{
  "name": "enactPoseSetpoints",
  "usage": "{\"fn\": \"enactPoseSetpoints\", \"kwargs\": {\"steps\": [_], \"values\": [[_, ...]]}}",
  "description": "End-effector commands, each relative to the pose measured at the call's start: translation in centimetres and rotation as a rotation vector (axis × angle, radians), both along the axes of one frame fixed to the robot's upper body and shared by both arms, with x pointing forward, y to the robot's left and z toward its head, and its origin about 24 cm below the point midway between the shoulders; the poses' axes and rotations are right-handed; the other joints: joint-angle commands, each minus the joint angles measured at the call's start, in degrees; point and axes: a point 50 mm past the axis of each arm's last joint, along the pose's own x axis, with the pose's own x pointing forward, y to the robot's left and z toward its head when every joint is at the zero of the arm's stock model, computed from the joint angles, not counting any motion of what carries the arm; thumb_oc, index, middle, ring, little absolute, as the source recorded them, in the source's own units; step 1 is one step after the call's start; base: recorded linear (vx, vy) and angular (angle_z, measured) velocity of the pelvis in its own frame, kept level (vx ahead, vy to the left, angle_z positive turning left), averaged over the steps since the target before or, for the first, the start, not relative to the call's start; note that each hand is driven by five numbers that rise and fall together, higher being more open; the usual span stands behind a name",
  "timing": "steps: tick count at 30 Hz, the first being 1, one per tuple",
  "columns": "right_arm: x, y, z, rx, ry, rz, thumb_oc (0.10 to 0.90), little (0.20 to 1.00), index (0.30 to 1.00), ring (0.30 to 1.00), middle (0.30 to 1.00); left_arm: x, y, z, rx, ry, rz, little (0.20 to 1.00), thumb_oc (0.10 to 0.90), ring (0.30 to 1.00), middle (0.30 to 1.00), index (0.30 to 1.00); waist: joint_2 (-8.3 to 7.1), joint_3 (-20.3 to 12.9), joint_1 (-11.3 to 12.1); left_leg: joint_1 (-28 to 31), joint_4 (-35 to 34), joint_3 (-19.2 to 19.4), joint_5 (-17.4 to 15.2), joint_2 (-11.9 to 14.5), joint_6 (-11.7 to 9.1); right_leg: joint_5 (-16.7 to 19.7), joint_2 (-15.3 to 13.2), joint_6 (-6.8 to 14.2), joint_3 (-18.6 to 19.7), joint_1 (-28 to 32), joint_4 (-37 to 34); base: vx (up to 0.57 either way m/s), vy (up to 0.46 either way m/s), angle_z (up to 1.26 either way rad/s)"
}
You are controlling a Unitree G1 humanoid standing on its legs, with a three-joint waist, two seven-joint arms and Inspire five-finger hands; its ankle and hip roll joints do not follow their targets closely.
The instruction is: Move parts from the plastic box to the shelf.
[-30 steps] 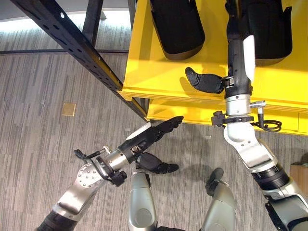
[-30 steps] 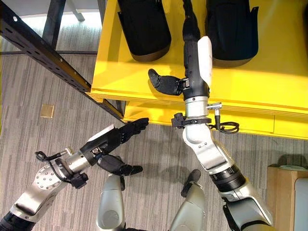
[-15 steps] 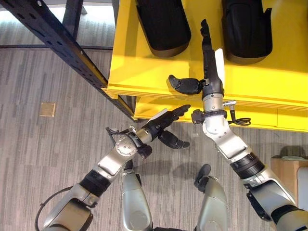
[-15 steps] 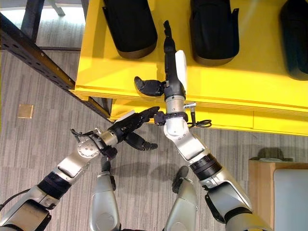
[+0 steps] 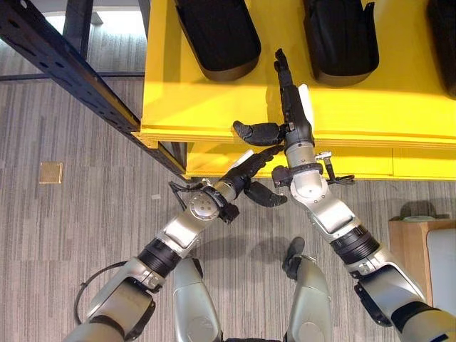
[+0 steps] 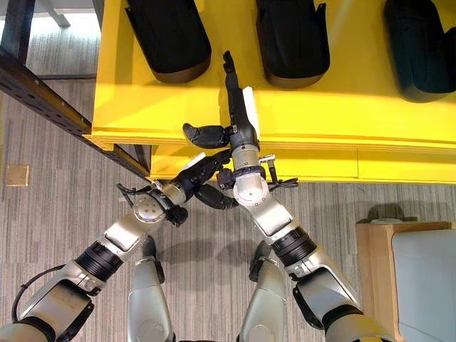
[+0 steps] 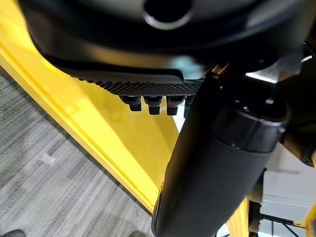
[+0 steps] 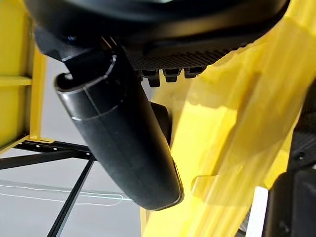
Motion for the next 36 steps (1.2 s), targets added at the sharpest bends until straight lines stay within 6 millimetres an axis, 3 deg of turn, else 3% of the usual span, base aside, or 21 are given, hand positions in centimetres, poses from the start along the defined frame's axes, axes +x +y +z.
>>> {"fn": "enactPoseSetpoints", "kwargs": {"steps": [1, 17, 28, 30, 32, 33, 35, 36], "values": [[-1.5, 2.7, 7.6, 0.082, -0.269, 0.138, 0.9, 1.0, 1.0, 1.0, 1.0, -0.7, -3.6, 6.1, -0.091, -0.235, -0.145, 1.0, 0.9, 1.0, 1.0, 1.0, -1.02, -0.85, 0.12, -0.38, -3.96, 6.18, 4.62, -1.48, 4.05, -8.58, 4.29, -3.75, 1.78, 5.13, 3.62, 0.0, 0.0, -0.04], [-1.3, 3.5, 7.6, 0.07, -0.249, 0.165, 0.9, 1.0, 1.0, 1.0, 1.0, -0.6, -4.8, 6.2, -0.142, -0.156, -0.173, 1.0, 0.9, 1.0, 1.0, 1.0, -0.63, -0.85, -0.31, -0.26, -3.95, 6.8, 4.75, -1.63, 4.33, -8.88, 4.24, -4.0, 2.0, 4.77, 4.46, 0.0, 0.0, 0.0], [-1.2, 3.9, 8.0, 0.065, -0.244, 0.168, 0.9, 1.0, 1.0, 1.0, 1.0, -1.0, -5.9, 6.4, -0.255, -0.058, -0.225, 1.0, 0.9, 1.0, 1.0, 1.0, -0.6, -0.85, -0.13, -0.55, -3.69, 6.75, 4.68, -1.65, 4.41, -8.83, 4.31, -4.09, 1.86, 4.59, 4.67, 0.01, 0.0, 0.0], [-1.2, 4.0, 7.8, 0.066, -0.24, 0.171, 0.9, 1.0, 1.0, 1.0, 1.0, -1.4, -6.1, 6.5, -0.309, -0.049, -0.256, 1.0, 0.9, 1.0, 1.0, 1.0, -0.84, -0.85, -0.29, -0.02, -3.15, 6.42, 3.44, -1.97, 3.76, -10.12, 3.96, -3.67, 2.17, 5.26, 5.14, 0.03, 0.003, 0.0], [-1.3, 4.0, 7.9, 0.068, -0.245, 0.173, 0.9, 1.0, 1.0, 1.0, 1.0, -1.5, -6.2, 6.8, -0.326, -0.062, -0.261, 1.0, 0.9, 1.0, 1.0, 1.0, -0.56, -0.85, -0.18, -0.72, -3.52, 6.84, 4.6, -1.68, 4.44, -9.05, 4.27, -4.19, 1.84, 4.47, 4.95, -0.03, 0.003, 0.0], [-1.2, 4.0, 7.8, 0.07, -0.239, 0.173, 0.9, 1.0, 1.0, 1.0, 1.0, -1.6, -6.2, 6.8, -0.337, -0.06, -0.265, 1.0, 0.9, 1.0, 1.0, 1.0, -0.8, -0.85, -0.29, 0.02, -3.02, 6.44, 3.37, -2.01, 3.76, -10.15, 3.97, -3.7, 2.16, 5.27, 5.33, 0.07, 0.0, 0.0], [-1.2, 4.1, 7.9, 0.073, -0.244, 0.179, 0.9, 1.0, 1.0, 1.0, 1.0, -1.7, -6.4, 7.0, -0.329, -0.066, -0.27, 1.0, 0.9, 1.0, 1.0, 1.0, -0.61, -0.85, -0.24, -0.61, -3.53, 6.94, 4.61, -1.65, 4.44, -9.02, 4.23, -4.2, 1.84, 4.46, 5.03, 0.0, 0.0, 0.0], [-1.2, 4.1, 7.7, 0.073, -0.239, 0.181, 0.9, 1.0, 1.0, 1.0, 1.0, -1.7, -6.6, 6.9, -0.33, -0.06, -0.271, 1.0, 0.9, 1.0, 1.0, 1.0, -0.86, -0.85, -0.38, 0.07, -2.96, 6.55, 3.36, -1.92, 3.78, -10.08, 3.93, -3.72, 2.09, 5.23, 5.42, -0.06, 0.003, -0.05]]}}
